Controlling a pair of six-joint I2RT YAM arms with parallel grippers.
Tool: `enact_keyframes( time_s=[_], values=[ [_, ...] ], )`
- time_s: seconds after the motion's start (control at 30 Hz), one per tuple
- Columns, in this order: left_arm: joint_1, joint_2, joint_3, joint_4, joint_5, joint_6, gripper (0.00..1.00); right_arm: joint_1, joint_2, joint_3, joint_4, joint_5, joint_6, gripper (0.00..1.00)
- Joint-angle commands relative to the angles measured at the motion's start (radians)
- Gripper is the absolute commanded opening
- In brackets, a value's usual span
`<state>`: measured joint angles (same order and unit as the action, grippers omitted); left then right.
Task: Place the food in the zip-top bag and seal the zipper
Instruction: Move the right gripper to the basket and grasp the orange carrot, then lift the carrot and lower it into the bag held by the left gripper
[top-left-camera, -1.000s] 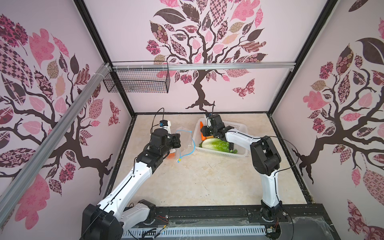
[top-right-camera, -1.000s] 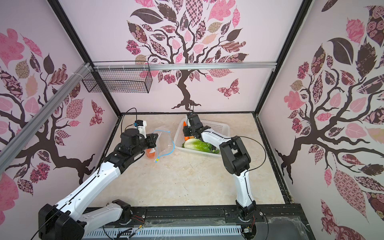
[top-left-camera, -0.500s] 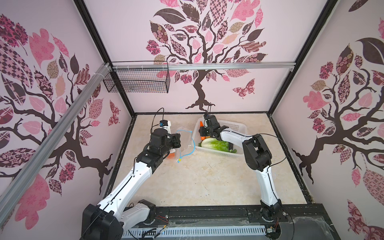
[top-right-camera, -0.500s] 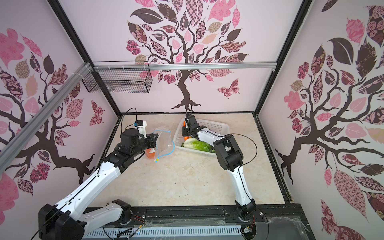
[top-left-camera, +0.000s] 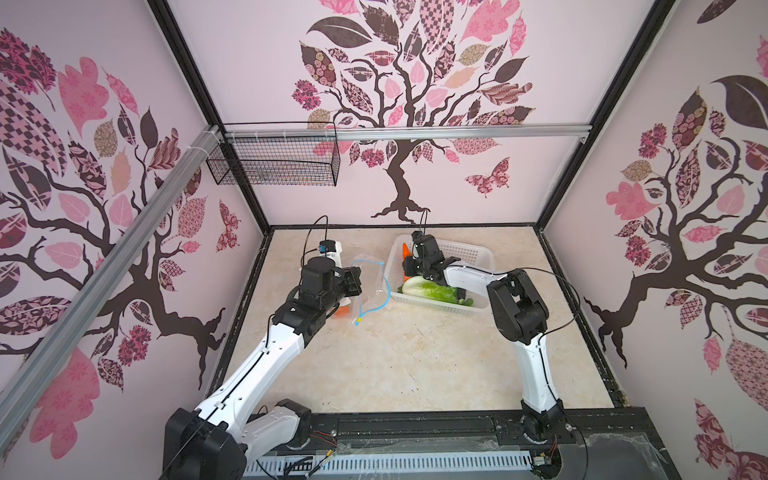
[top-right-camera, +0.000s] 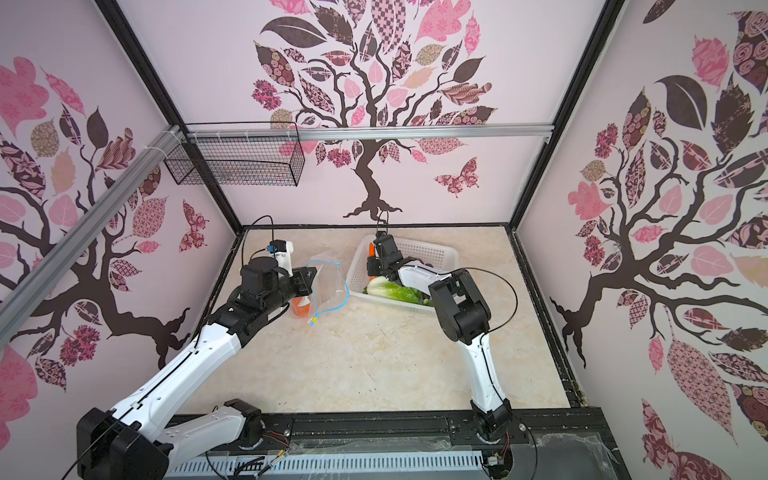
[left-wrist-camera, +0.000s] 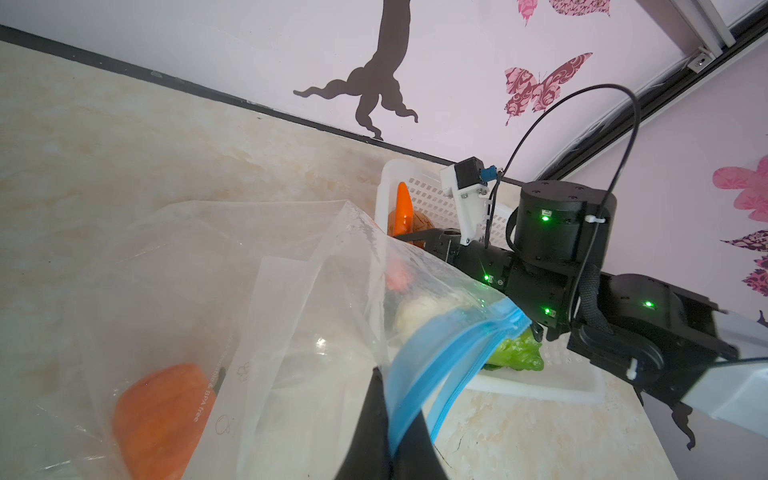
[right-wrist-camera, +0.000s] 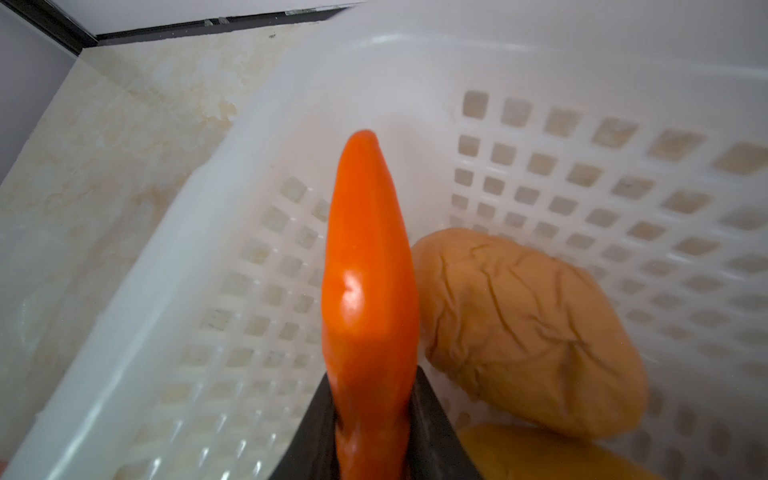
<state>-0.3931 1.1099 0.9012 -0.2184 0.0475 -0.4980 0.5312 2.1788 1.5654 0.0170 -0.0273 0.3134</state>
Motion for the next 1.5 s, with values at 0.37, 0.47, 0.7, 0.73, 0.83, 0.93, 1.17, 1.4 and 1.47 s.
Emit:
enact_keyframes(
  time_s=[0.37,0.47,0.7,0.73,0.83,0.93,1.17,1.4,1.47],
  values=[
    [0.002,-0.019,-0.027,0.028,0.027,-0.019,0.00,-0.004,-0.462,-0.226,0.155,-0.083,-0.114,0.21],
    [0.003,-0.018,-0.028,0.031,0.035,-0.023,0.00,-0.002,-0.548,-0.290,0.188,-0.166,-0.106,0.21],
    [0.003,-0.006,-0.027,0.037,0.063,-0.040,0.00,0.075,-0.697,-0.443,0.316,-0.286,-0.038,0.21],
    [0.003,-0.003,-0.025,0.037,0.067,-0.044,0.00,0.094,-0.705,-0.449,0.325,-0.293,-0.038,0.21],
    [0.003,0.007,-0.014,0.029,0.079,-0.057,0.00,0.149,-0.729,-0.473,0.376,-0.334,-0.032,0.21],
    [0.003,0.010,-0.003,0.014,0.089,-0.074,0.00,0.179,-0.742,-0.519,0.507,-0.390,0.039,0.21],
    [0.016,0.004,0.033,-0.039,0.152,-0.108,0.00,0.239,-0.656,-0.552,0.735,-0.386,0.097,0.20],
    [0.032,-0.007,0.044,-0.065,0.188,-0.160,0.00,0.243,-0.515,-0.644,1.165,-0.299,0.157,0.09],
    [0.041,-0.008,0.044,-0.063,0.201,-0.174,0.00,0.250,-0.467,-0.644,1.235,-0.288,0.165,0.08]
  ],
)
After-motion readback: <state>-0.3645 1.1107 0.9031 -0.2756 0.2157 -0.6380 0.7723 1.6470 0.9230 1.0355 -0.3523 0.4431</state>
